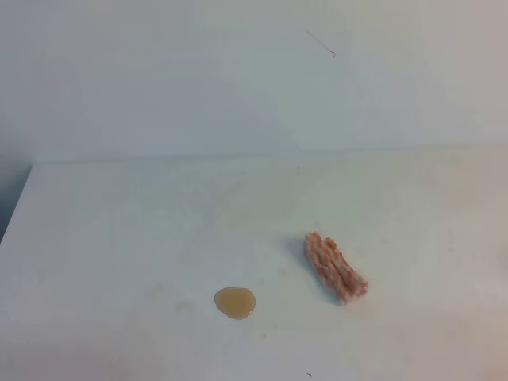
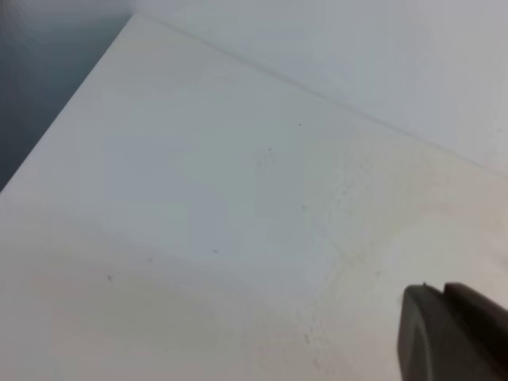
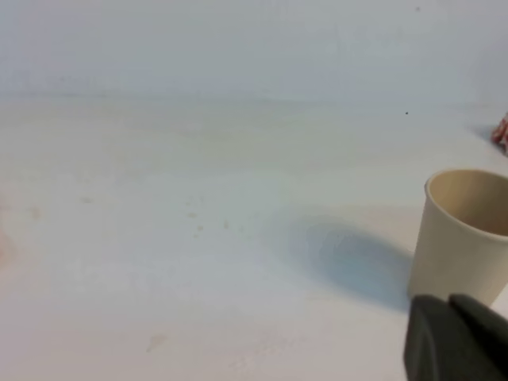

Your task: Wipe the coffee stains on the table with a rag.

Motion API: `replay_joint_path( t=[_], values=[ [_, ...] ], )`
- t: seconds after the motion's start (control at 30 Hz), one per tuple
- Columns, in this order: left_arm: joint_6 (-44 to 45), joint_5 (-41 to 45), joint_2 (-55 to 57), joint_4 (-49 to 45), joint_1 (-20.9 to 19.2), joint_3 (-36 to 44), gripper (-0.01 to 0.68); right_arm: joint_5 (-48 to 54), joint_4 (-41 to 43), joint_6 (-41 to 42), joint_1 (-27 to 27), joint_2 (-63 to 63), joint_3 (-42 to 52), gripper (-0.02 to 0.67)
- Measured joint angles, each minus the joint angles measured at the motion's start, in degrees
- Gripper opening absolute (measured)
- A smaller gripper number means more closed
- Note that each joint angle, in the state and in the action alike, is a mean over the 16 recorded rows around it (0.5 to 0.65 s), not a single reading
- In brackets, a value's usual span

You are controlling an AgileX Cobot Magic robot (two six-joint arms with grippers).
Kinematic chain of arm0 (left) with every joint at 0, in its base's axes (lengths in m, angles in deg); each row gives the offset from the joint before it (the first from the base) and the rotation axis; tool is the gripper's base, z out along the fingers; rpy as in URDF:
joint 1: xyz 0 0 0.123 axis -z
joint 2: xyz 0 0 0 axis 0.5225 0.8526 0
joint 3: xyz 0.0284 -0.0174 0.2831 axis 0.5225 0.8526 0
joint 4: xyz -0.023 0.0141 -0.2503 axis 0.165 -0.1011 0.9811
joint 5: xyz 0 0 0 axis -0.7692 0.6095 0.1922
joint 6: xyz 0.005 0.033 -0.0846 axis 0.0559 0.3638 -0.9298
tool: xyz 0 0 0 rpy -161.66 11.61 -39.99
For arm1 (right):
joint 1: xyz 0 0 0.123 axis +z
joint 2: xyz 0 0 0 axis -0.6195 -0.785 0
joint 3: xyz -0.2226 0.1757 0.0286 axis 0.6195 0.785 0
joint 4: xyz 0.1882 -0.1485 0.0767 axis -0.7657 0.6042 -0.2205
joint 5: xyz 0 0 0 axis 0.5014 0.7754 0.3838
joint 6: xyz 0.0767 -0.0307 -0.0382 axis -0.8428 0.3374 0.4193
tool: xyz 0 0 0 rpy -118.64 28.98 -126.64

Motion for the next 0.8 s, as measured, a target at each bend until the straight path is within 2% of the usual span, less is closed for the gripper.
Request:
replay_joint_path(
  t=[0.5,0.8],
  values=[
    [0.0,0.0,0.0,0.0,0.0,0.0,-0.001,-0.5,1.6,2.1,0.0,0.0,0.0,-0.004],
    [0.0,0.0,0.0,0.0,0.0,0.0,-0.001,-9.8,-2.0,3.0,0.0,0.0,0.0,-0.004]
  ],
)
